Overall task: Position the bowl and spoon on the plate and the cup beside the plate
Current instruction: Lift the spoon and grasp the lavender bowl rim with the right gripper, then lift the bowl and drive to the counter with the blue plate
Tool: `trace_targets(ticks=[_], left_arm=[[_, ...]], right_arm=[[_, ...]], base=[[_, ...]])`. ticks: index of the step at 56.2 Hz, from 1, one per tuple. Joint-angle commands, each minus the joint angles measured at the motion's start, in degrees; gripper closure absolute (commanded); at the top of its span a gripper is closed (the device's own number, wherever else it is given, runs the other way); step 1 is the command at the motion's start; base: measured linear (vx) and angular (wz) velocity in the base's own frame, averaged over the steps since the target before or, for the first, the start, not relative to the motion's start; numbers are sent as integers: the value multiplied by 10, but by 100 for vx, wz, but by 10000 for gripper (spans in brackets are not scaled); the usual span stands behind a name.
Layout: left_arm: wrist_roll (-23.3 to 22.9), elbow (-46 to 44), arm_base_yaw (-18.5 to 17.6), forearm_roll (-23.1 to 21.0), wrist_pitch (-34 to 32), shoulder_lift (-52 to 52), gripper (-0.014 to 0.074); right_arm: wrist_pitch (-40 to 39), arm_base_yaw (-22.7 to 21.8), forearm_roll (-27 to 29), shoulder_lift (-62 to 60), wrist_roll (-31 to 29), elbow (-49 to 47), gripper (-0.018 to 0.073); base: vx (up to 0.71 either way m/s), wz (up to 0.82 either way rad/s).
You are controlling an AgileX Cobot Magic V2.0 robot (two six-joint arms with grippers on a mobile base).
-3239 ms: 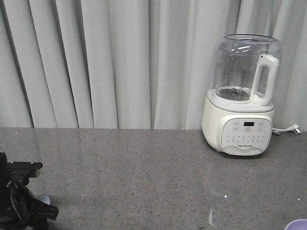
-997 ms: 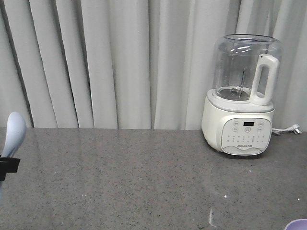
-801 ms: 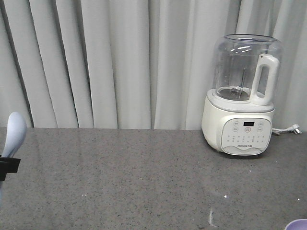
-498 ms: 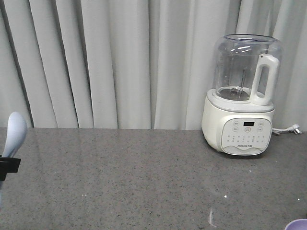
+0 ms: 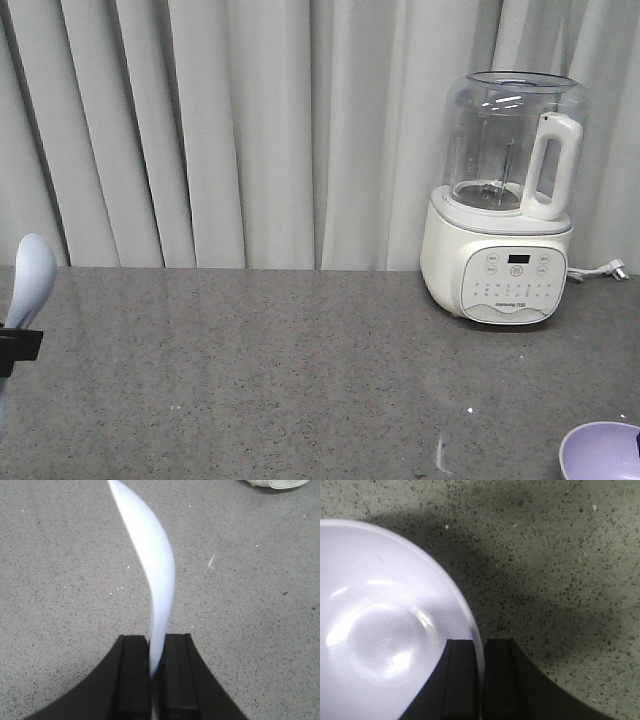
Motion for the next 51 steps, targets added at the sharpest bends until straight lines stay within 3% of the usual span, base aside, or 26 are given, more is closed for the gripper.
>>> trace_targets(ticks=[1,20,40,51], left_arm=[[0,-16,-3,-19,-33,-13,603],[0,-16,-3,-19,-35,-13,603],[1,-12,-3,-17,-35,-17,603],[1,-12,-3,-18,-36,-48,601]], right_arm=[[-16,-3,-6,-37,-8,-14,571],[-23,-3,63,-152,-25,-16,571],[-30,-3,276,-353,-185,-16,569],[-4,0,329,-426,-219,-16,568]], base=[[0,0],[0,0],[0,0],[0,0]])
